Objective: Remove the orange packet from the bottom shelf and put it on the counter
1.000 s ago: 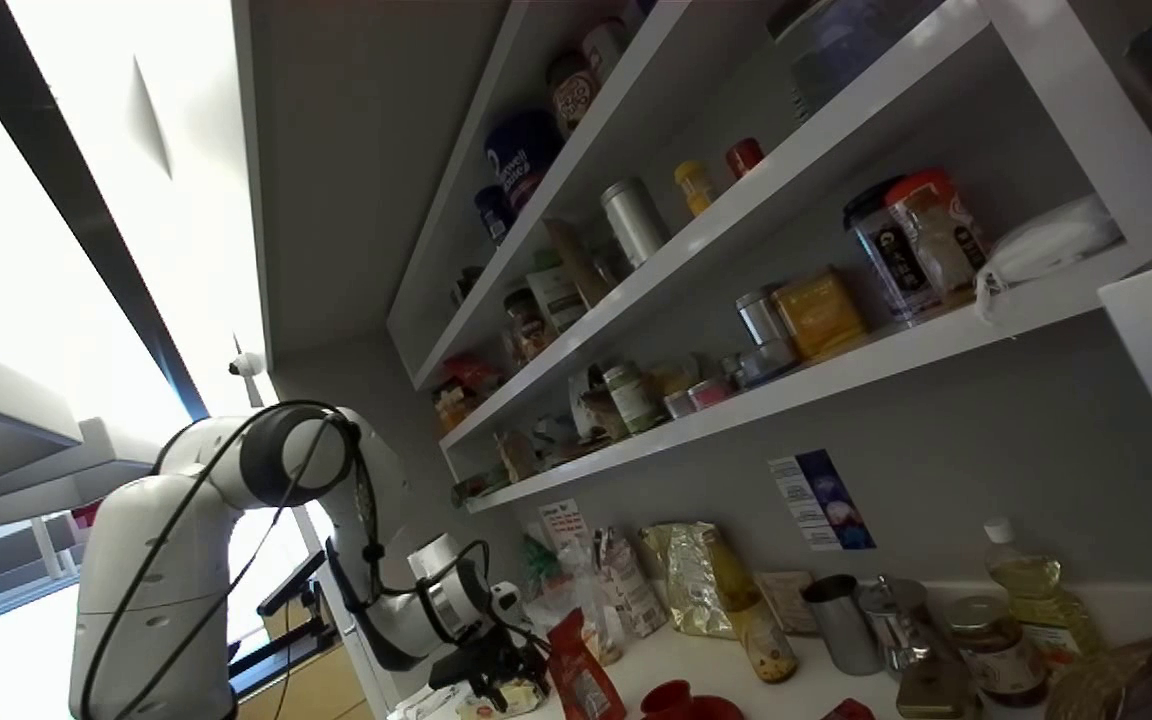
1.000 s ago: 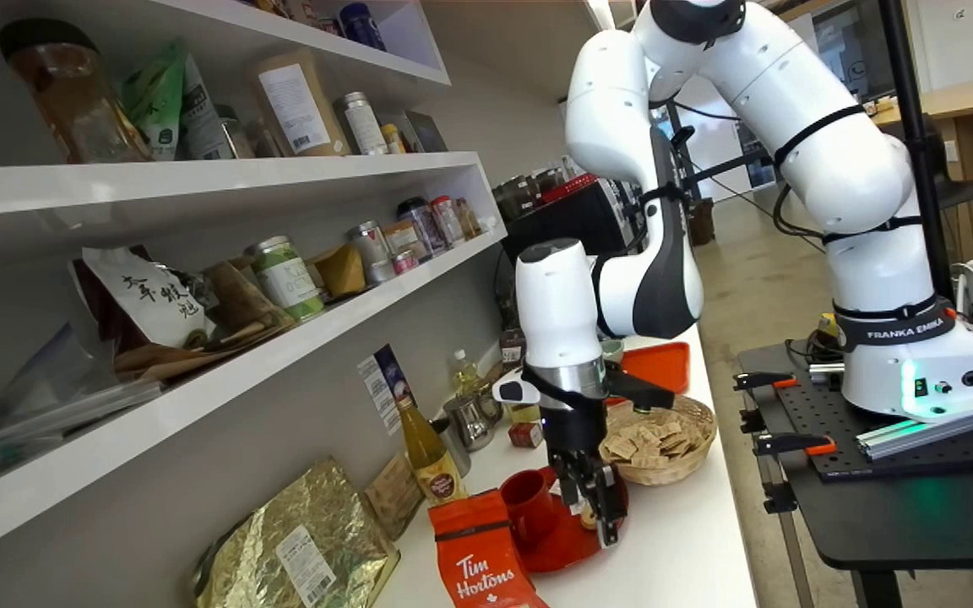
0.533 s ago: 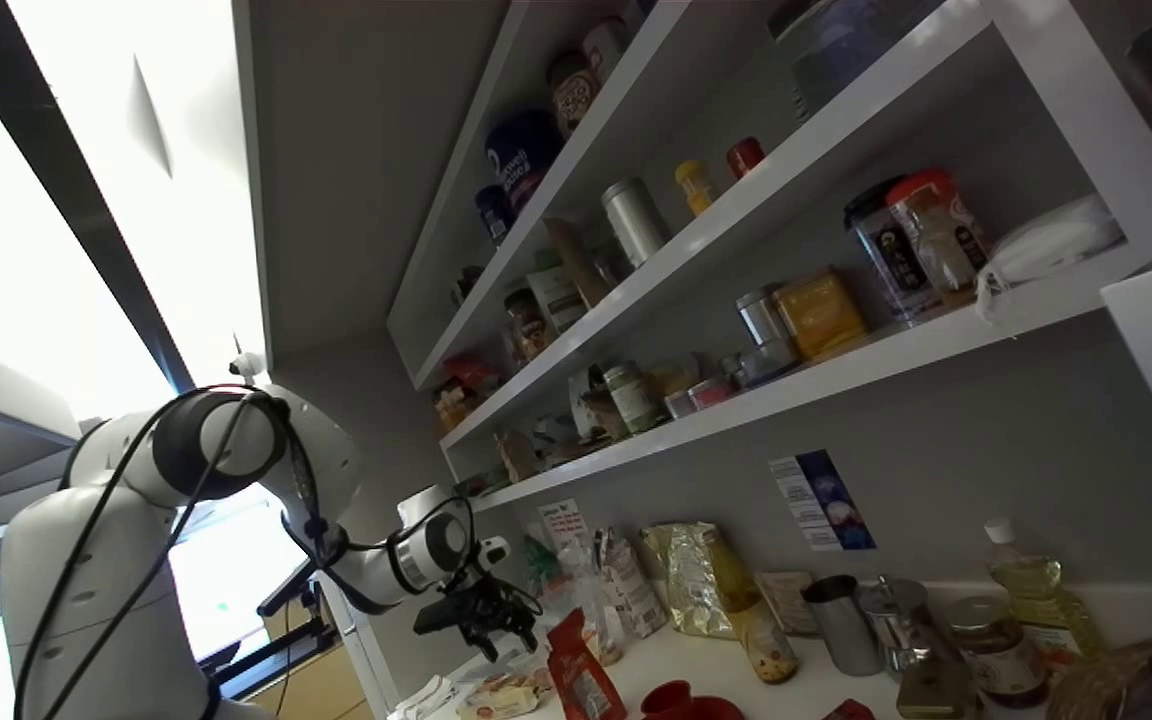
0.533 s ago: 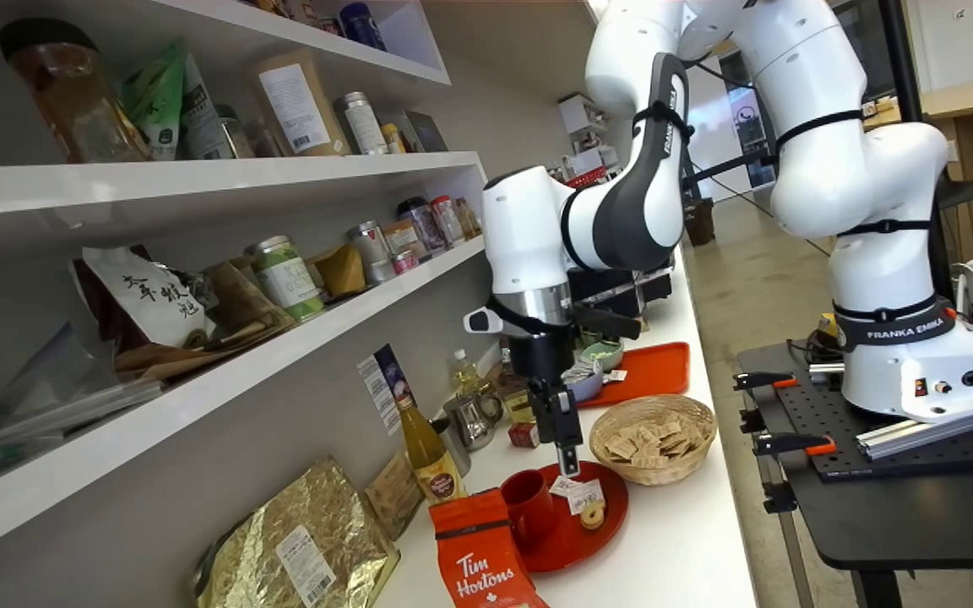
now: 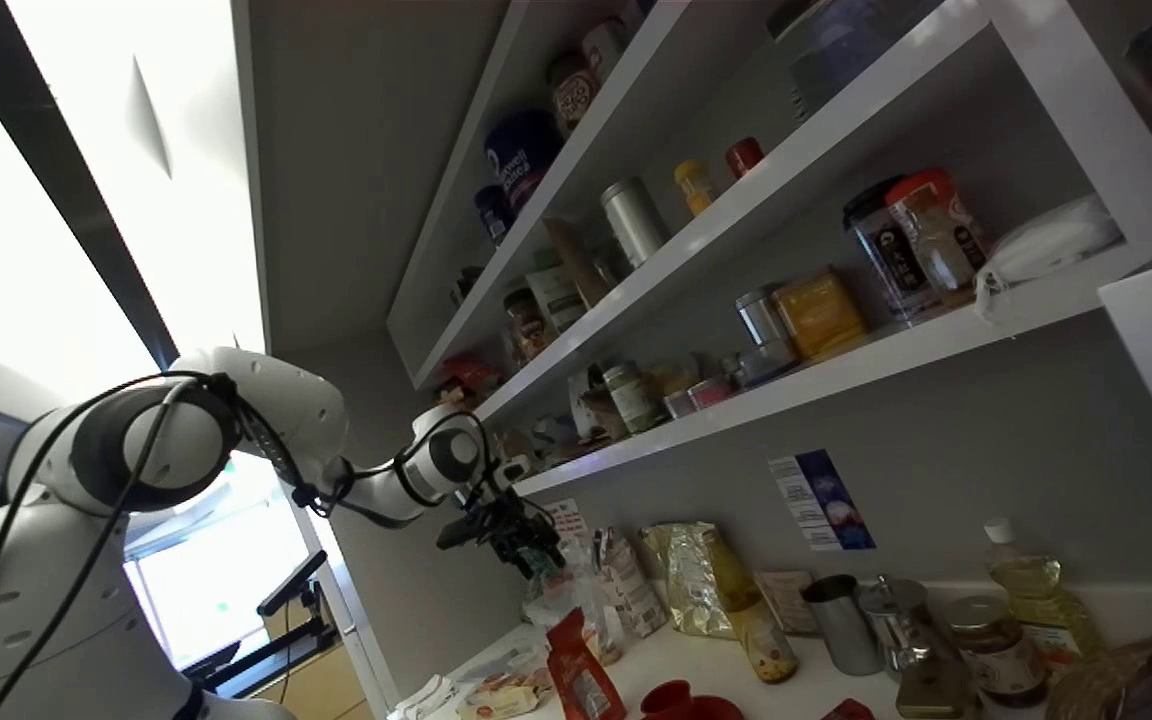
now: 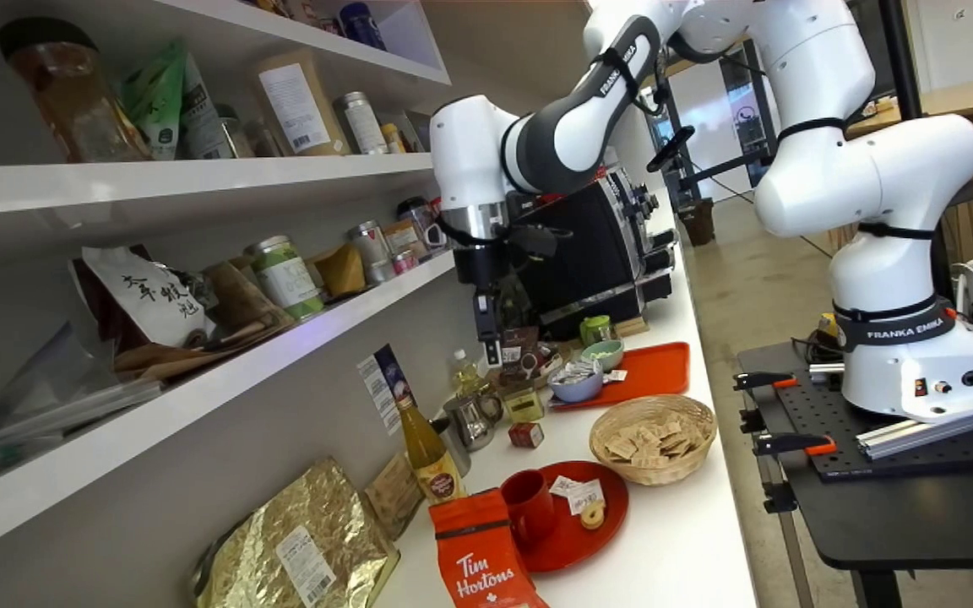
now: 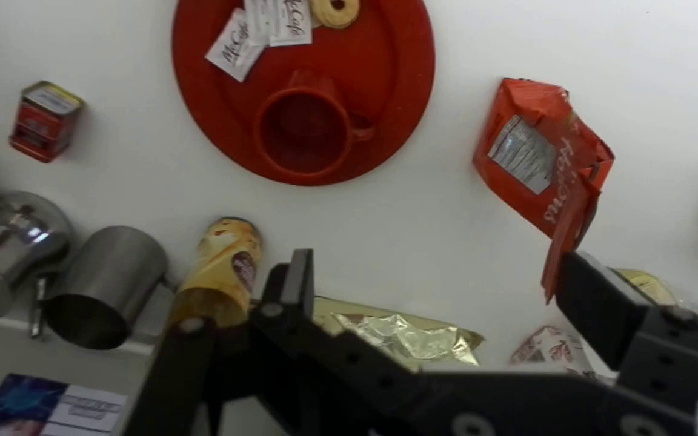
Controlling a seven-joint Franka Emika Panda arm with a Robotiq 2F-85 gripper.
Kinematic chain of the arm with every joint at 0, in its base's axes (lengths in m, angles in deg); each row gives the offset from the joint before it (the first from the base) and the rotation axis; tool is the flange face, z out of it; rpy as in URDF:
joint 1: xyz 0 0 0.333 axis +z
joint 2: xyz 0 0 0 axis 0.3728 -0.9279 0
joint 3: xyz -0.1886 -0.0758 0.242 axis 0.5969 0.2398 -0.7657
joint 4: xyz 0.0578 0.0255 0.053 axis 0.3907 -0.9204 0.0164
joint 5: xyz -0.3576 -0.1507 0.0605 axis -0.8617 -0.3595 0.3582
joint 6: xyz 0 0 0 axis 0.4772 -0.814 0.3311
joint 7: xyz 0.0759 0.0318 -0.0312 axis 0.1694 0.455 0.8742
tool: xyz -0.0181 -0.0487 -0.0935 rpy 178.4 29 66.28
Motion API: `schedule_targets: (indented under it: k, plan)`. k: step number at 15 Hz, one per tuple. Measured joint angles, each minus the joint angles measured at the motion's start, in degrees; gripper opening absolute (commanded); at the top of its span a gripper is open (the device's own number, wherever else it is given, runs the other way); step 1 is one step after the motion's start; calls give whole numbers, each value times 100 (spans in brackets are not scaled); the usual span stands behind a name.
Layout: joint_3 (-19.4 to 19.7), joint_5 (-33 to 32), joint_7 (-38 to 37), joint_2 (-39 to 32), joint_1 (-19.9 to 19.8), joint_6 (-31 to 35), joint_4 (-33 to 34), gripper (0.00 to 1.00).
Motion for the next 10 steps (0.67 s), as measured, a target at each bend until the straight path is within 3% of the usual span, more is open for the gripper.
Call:
schedule_targets:
  k: [4,6,10]
  plan:
    - [-1195,-319,-193,-1090,-1073,-1739,125,100]
    - [-1259,-322,-193,-1353,-1128,-1850,112,100]
    - [-1166,-322,-193,-1211,-1027,-1817,88,100]
